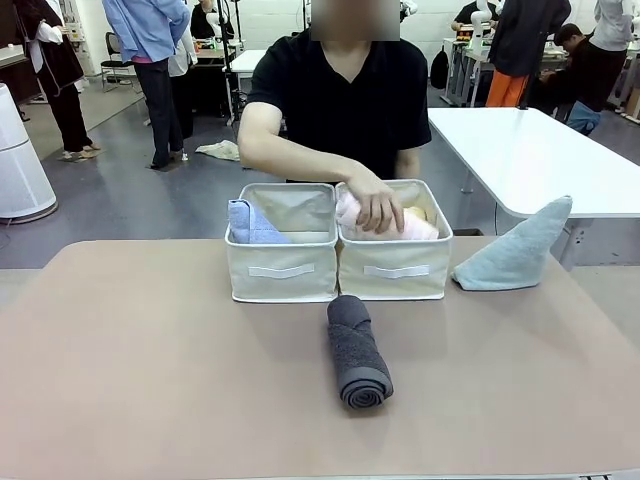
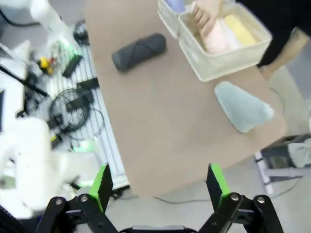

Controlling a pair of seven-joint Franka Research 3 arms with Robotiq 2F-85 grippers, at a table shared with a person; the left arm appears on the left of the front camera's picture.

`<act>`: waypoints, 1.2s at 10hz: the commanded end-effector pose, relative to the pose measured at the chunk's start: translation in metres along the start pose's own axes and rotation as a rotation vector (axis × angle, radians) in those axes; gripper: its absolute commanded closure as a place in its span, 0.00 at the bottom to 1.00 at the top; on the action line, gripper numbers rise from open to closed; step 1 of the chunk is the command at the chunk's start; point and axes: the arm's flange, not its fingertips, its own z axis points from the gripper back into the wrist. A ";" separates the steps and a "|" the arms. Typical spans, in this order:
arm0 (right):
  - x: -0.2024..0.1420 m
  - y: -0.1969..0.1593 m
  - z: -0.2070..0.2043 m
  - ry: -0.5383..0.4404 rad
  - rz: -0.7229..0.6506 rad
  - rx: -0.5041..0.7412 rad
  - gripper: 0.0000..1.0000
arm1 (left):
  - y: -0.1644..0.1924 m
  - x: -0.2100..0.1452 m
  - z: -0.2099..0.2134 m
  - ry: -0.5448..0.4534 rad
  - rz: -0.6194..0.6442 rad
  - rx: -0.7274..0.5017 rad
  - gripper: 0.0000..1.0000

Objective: Sort the towels based on their folding style.
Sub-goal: Pick up another triangle-folded towel from the table and place it in the left Fabric basket.

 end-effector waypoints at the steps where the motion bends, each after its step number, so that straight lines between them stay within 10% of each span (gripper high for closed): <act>1: 0.000 -0.007 -0.022 0.113 0.156 -0.099 0.00 | 0.000 0.001 0.001 -0.008 0.002 0.005 0.00; 4: -0.001 -0.025 -0.067 0.278 0.348 -0.190 0.00 | 0.000 0.001 0.001 -0.008 0.002 0.005 0.00; 5: -0.001 -0.028 -0.073 0.179 0.320 -0.130 0.00 | 0.000 0.001 0.001 -0.008 0.002 0.005 0.00; 9: 0.006 -0.027 -0.039 0.234 0.292 -0.123 0.00 | 0.000 0.001 0.001 -0.008 0.002 0.005 0.00; 12: 0.049 -0.059 -0.090 0.340 0.421 -0.198 0.00 | 0.000 0.001 0.001 -0.008 0.002 0.005 0.00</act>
